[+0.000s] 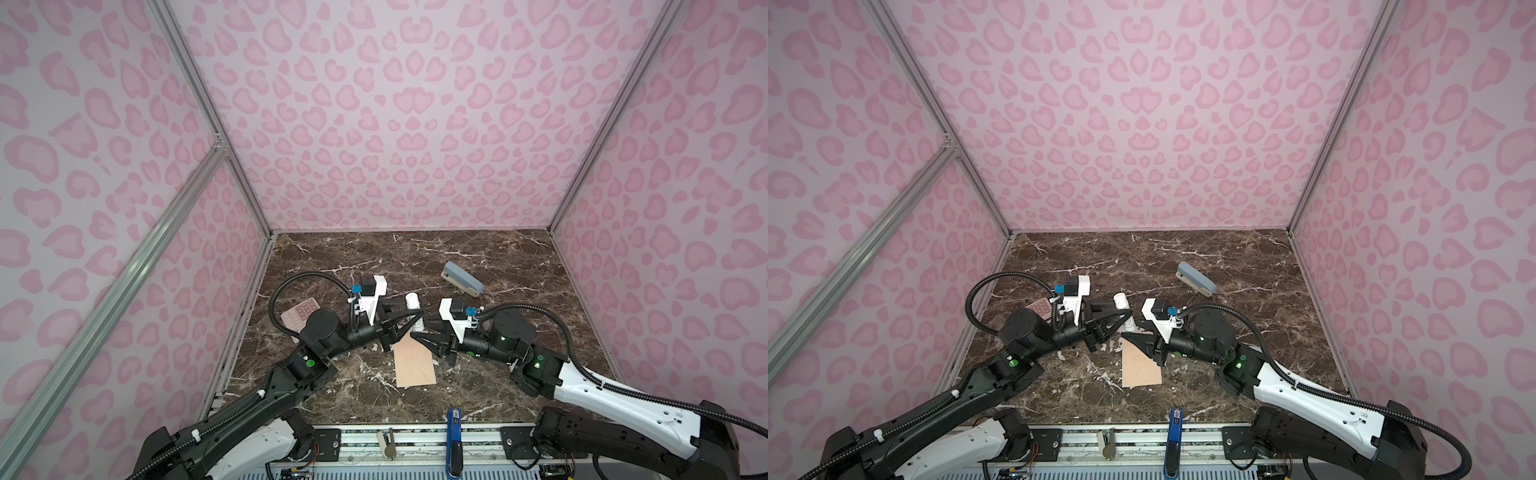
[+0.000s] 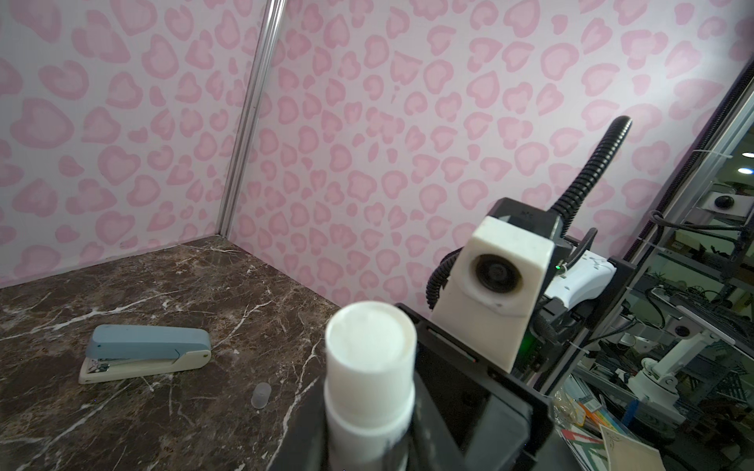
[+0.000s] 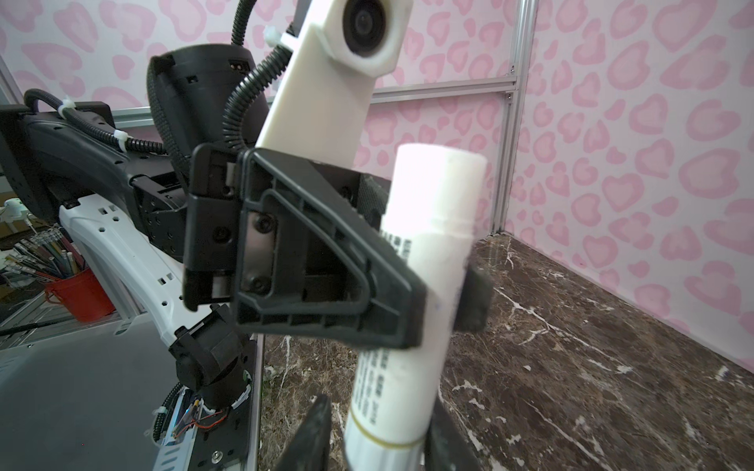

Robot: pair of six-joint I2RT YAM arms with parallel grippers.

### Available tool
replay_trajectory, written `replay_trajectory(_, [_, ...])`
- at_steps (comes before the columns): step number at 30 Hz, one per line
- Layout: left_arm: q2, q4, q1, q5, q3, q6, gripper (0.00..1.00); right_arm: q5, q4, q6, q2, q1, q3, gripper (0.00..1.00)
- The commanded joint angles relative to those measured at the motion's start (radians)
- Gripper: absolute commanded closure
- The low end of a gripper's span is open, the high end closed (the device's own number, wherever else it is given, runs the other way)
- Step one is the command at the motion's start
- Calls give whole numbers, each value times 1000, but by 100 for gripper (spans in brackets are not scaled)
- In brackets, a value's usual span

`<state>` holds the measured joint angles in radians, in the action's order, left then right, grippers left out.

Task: Place the letter into the envelope and seal it

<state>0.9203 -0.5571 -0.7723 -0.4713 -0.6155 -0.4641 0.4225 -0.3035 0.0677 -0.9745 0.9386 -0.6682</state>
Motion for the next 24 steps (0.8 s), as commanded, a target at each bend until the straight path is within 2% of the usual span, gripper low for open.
replay_trajectory(1, [5, -60, 1, 0, -9, 4, 96, 30, -21, 1, -4, 2, -3, 67])
replay_trajectory(11, [2, -53, 1, 22, 4, 6, 96, -24, -45, 26, -1, -8, 10, 75])
replay_trajectory(16, [-2, -45, 1, 67, 11, 13, 96, -131, -41, 29, -4, -6, 3, 78])
replay_trajectory(24, [-2, -35, -13, 166, 17, 28, 96, -323, -57, -35, -37, 36, -9, 81])
